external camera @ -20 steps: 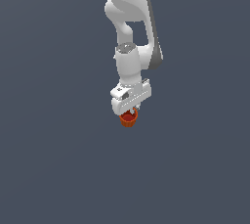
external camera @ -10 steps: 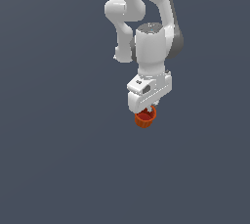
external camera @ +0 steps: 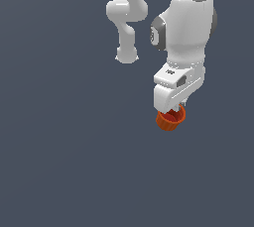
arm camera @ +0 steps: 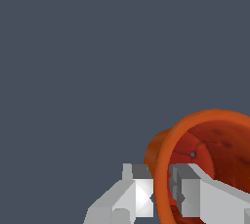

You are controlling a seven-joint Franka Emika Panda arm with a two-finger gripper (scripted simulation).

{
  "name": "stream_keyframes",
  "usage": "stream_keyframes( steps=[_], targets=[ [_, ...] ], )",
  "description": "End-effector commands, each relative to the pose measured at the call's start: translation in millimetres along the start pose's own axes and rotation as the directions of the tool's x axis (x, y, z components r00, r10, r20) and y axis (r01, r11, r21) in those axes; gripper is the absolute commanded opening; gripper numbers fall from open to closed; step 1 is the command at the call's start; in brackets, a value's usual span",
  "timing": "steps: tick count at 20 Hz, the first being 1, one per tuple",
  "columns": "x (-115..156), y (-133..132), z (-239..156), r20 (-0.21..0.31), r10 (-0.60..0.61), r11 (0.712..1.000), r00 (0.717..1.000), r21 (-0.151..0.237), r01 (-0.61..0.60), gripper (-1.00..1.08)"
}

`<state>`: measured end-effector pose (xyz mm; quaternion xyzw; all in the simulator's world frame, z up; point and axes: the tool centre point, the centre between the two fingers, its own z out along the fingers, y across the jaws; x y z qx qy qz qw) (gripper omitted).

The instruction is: Pick up the object and move it to a goal position.

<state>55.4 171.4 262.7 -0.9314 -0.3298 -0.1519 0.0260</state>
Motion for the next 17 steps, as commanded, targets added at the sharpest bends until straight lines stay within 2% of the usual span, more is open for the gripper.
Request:
stream_keyframes(
  steps=[1,9,17],
  targets=[
    [17,-3,-10,-0.001,0.001,1.0,1.0,-0.001,-0.001,-1.0],
    [49,-8,-27,-0.001,0.0,1.0,1.0,0.001,0.0,-1.0],
    [58,-9,-31,-0.001,0.0,1.0,1.0,0.002,0.0,-1.0]
  ],
)
